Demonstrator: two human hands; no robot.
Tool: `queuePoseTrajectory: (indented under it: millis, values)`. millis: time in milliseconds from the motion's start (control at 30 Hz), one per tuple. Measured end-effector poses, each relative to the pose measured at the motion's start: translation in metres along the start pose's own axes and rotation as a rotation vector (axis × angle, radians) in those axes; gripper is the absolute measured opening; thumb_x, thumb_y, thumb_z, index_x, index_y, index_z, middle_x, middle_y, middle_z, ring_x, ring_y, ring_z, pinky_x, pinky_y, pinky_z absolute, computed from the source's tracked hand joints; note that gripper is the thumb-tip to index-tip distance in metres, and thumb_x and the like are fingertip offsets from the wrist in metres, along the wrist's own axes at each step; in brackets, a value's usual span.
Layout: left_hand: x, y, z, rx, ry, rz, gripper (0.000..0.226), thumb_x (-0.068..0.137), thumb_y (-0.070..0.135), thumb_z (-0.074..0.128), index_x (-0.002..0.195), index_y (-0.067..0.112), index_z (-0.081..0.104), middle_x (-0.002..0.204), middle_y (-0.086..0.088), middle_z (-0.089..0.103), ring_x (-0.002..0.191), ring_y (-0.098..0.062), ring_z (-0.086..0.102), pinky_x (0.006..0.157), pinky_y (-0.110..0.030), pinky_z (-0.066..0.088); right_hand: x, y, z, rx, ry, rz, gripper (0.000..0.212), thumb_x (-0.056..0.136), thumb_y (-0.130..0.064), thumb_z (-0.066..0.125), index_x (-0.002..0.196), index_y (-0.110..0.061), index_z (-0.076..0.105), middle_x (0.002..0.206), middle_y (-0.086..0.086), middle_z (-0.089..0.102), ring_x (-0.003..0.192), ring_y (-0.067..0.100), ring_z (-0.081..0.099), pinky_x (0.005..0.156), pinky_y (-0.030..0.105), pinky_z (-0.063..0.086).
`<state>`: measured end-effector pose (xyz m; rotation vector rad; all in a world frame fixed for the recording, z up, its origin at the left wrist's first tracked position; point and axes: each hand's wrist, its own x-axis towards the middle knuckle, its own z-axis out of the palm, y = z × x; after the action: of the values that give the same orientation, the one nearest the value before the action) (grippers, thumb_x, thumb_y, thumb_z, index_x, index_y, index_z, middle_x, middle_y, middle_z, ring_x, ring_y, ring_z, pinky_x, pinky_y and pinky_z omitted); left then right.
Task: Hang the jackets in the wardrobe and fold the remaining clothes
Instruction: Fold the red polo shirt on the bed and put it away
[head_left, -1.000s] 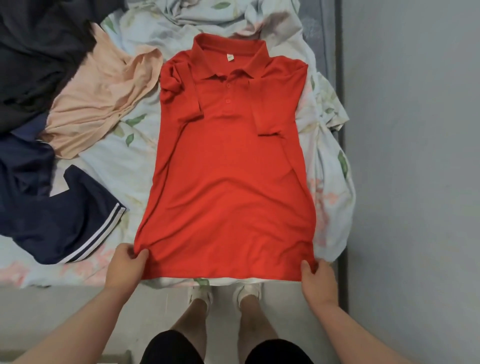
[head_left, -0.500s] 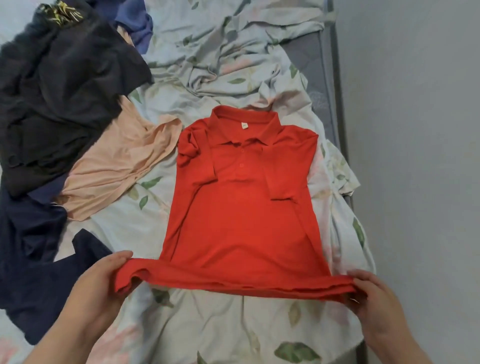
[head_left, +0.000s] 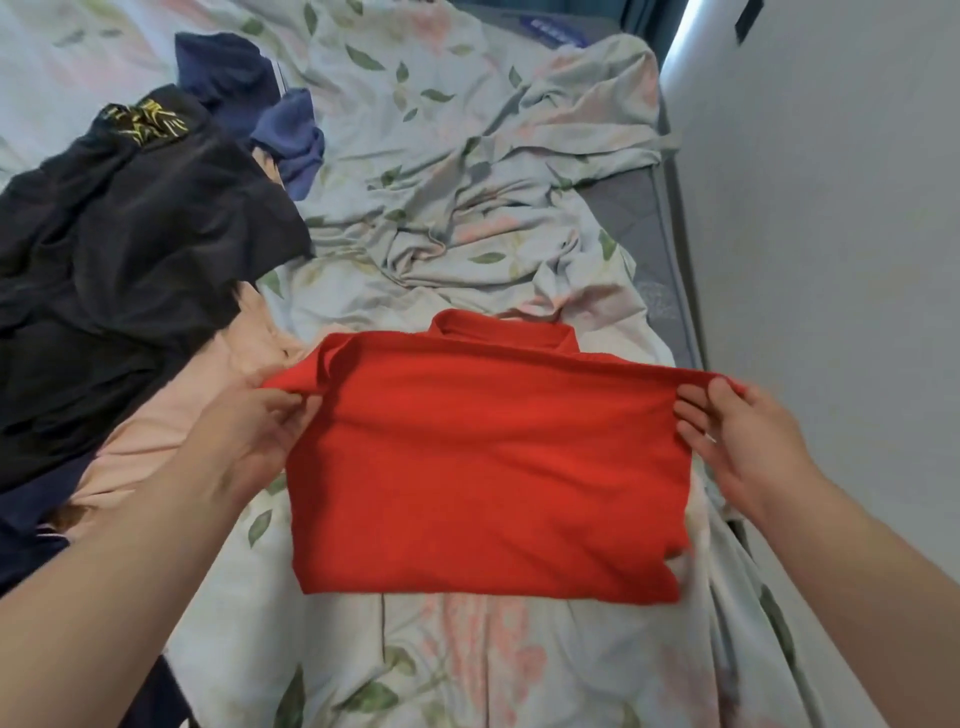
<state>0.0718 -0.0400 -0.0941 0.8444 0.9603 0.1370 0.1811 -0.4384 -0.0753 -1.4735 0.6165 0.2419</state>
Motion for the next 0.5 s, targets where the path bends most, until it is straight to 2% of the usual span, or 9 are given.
queuePoseTrajectory:
  millis: [133, 233, 333, 400, 433, 467, 500]
  values:
    - [0.031, 0.009, 0.028, -0.063, 0.057, -0.078, 0.038, 0.089, -0.017, 0.031, 0.085, 0.013, 0.054, 0.09, -0.007, 0.055, 0.079, -0.014, 0.058, 0.078, -0.027, 0.058, 0.042, -0.015, 0.027, -0.029, -0.001, 0.001, 0.015, 0.107, -0.022, 0.04, 0.096, -0.024, 0.05, 0.098, 0.0, 0.066, 0.093, 0.016, 0.065, 0.076, 0.028, 0.052]
    - [0.05, 0.016, 0.048, -0.047, 0.11, -0.07, 0.036, 0.088, -0.015, 0.032, 0.092, 0.012, 0.054, 0.094, -0.006, 0.053, 0.086, -0.015, 0.058, 0.087, -0.027, 0.055, 0.065, -0.021, 0.041, -0.08, -0.001, 0.016, 0.011, 0.107, -0.021, 0.035, 0.108, -0.023, 0.047, 0.113, 0.002, 0.063, 0.104, 0.019, 0.06, 0.077, 0.03, 0.049]
    - [0.063, 0.021, 0.062, -0.004, 0.112, -0.051, 0.028, 0.091, -0.012, 0.034, 0.086, 0.011, 0.05, 0.088, -0.005, 0.051, 0.078, -0.014, 0.057, 0.074, -0.022, 0.055, 0.078, -0.021, 0.054, -0.105, -0.008, 0.029, 0.023, 0.106, -0.019, 0.034, 0.126, -0.023, 0.044, 0.13, 0.006, 0.058, 0.114, 0.02, 0.058, 0.086, 0.031, 0.048]
    - [0.067, 0.019, 0.066, 0.024, 0.103, -0.037, 0.025, 0.092, -0.01, 0.036, 0.096, 0.008, 0.051, 0.1, -0.006, 0.054, 0.087, -0.015, 0.059, 0.076, -0.023, 0.054, 0.08, -0.016, 0.06, -0.121, -0.032, 0.054, 0.037, 0.105, -0.015, 0.035, 0.141, -0.02, 0.04, 0.138, 0.007, 0.056, 0.124, 0.021, 0.056, 0.097, 0.032, 0.045]
    - [0.069, 0.016, 0.066, 0.042, 0.087, -0.017, 0.03, 0.093, -0.011, 0.037, 0.111, 0.008, 0.052, 0.111, -0.007, 0.054, 0.097, -0.017, 0.059, 0.082, -0.025, 0.053, 0.079, -0.012, 0.061, -0.138, -0.036, 0.051, 0.041, 0.103, -0.013, 0.037, 0.144, -0.02, 0.038, 0.132, 0.008, 0.06, 0.119, 0.021, 0.059, 0.097, 0.033, 0.045]
    - [0.07, 0.013, 0.065, 0.064, 0.073, 0.015, 0.044, 0.092, -0.012, 0.039, 0.129, 0.01, 0.048, 0.12, -0.008, 0.051, 0.104, -0.019, 0.058, 0.088, -0.028, 0.053, 0.077, -0.007, 0.061, -0.154, -0.035, 0.025, 0.045, 0.101, -0.009, 0.04, 0.145, -0.017, 0.037, 0.114, 0.007, 0.065, 0.102, 0.02, 0.065, 0.088, 0.031, 0.048]
    - [0.069, 0.009, 0.062, 0.087, 0.071, 0.052, 0.058, 0.091, -0.013, 0.042, 0.142, 0.016, 0.039, 0.124, -0.008, 0.049, 0.106, -0.021, 0.058, 0.092, -0.03, 0.053, 0.074, -0.001, 0.06, -0.18, -0.027, -0.018, 0.049, 0.097, -0.005, 0.044, 0.145, -0.015, 0.037, 0.092, 0.004, 0.062, 0.078, 0.016, 0.062, 0.073, 0.027, 0.047]
